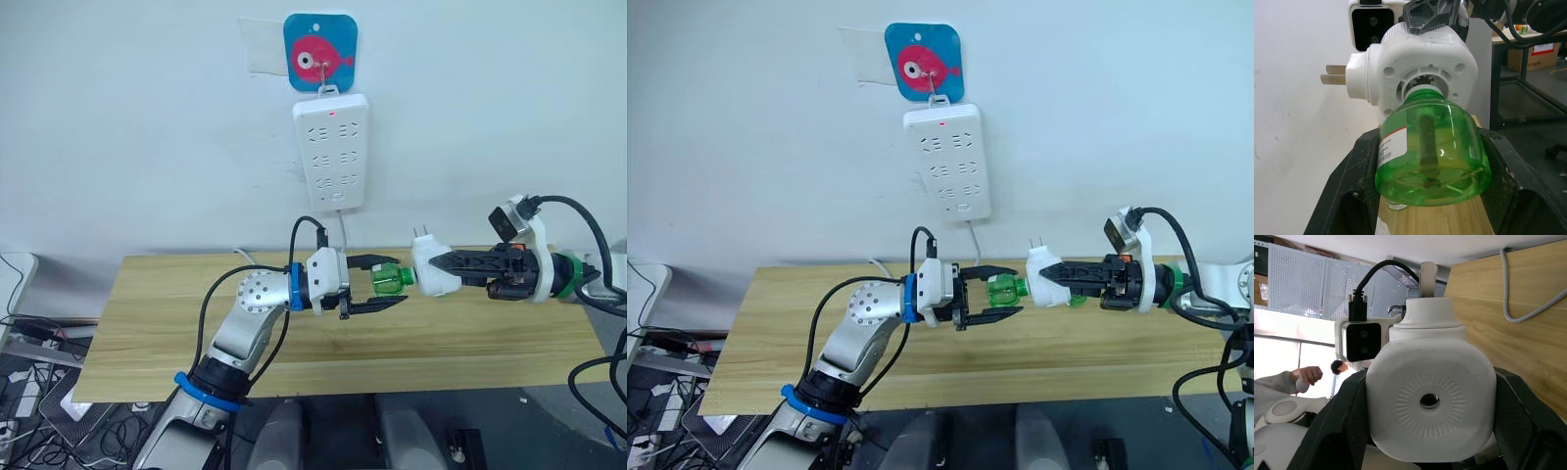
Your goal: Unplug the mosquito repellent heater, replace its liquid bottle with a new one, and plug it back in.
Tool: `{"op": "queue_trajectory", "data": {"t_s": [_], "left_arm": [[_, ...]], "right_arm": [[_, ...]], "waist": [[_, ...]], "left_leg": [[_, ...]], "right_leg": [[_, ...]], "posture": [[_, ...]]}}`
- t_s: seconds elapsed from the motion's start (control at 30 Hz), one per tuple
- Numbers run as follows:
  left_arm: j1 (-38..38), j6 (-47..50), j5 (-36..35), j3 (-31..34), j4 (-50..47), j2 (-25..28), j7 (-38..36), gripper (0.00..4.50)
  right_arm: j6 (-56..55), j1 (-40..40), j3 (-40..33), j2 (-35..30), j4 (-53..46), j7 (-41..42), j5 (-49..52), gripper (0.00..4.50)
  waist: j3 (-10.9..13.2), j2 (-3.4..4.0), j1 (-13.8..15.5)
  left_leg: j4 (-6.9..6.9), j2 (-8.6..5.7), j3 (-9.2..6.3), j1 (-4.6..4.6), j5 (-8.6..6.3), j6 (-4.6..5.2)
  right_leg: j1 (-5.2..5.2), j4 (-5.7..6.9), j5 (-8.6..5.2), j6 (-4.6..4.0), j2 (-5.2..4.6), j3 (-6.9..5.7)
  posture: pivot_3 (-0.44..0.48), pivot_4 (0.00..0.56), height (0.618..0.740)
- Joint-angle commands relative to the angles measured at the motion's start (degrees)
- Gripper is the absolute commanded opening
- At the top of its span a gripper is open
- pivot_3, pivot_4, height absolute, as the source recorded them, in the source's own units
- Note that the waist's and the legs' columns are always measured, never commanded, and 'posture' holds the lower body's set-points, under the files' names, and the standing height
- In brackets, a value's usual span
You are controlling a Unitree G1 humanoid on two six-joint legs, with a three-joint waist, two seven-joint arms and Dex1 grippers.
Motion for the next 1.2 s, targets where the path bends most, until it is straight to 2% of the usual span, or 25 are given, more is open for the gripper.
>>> {"op": "queue_trajectory", "data": {"t_s": [0.03,0.3,0.53,0.83,0.97,1.0,1.2], "left_arm": [[-0.6,-0.7,-0.3,0.1,-1.1,-0.4,0.1,2.27],[0.4,0.3,-0.2,-1.7,-2.5,-0.2,-0.8,2.27],[-0.2,0.3,0.2,-1.7,-1.3,-0.6,-0.7,2.27],[0.7,-0.1,-1.2,-1.1,-2.3,-1.3,-0.9,2.27],[0.7,0.1,-1.7,-0.9,-2.6,-1.3,-1.2,2.27],[0.7,0.3,-1.7,-0.8,-2.6,-1.4,-1.2,2.27],[0.8,3.1,-3.3,0.4,-2.7,-2.4,0.7,2.27]], "right_arm": [[-0.9,-0.1,-0.5,0.0,-2.6,-0.1,2.2,2.96],[-4.4,0.2,1.4,0.4,-8.1,-6.1,5.1,2.96],[-9.1,1.2,5.1,-0.4,-13.5,-12.3,12.1,2.96],[-9.8,2.4,5.9,-1.1,-14.8,-9.3,12.6,2.96],[-9.4,2.2,6.1,-1.4,-13.9,-7.7,12.6,4.35],[-9.4,2.0,6.4,-1.6,-13.9,-7.4,12.6,4.46],[-7.7,0.3,7.6,-3.2,-12.9,-3.0,12.6,4.46]], "waist": [[0.0,0.0,0.0],[0.0,0.0,-0.1],[0.0,0.0,-0.2],[0.0,-0.01,-0.2],[0.0,-0.01,-0.2],[0.0,-0.01,-0.2],[0.0,-0.01,-0.2]], "left_leg": [[0.0,0.0,0.0,0.0,0.0,0.0],[0.0,0.01,-0.01,0.0,0.0,0.0],[0.0,0.0,-0.01,-0.01,0.0,0.0],[0.0,0.01,-0.01,-0.01,0.0,0.0],[0.0,0.01,-0.02,-0.01,0.0,0.0],[0.0,0.01,-0.02,-0.02,0.0,0.01],[0.0,0.01,-0.02,-0.01,0.0,0.01]], "right_leg": [[0.0,0.0,0.0,0.0,0.0,0.0],[0.0,0.0,0.0,0.0,0.0,0.0],[0.0,0.0,0.0,0.0,-0.01,0.0],[0.0,-0.01,0.0,0.0,0.0,0.0],[0.0,-0.03,0.0,0.0,0.0,-0.01],[0.0,-0.03,0.0,0.0,0.0,-0.01],[0.0,-0.02,0.0,0.0,0.0,-0.01]], "posture": [[-0.086,0.244,0.74],[-0.09,0.243,0.74],[-0.092,0.243,0.74],[-0.095,0.244,0.74],[-0.095,0.244,0.74],[-0.095,0.244,0.74],[-0.092,0.245,0.74]]}}
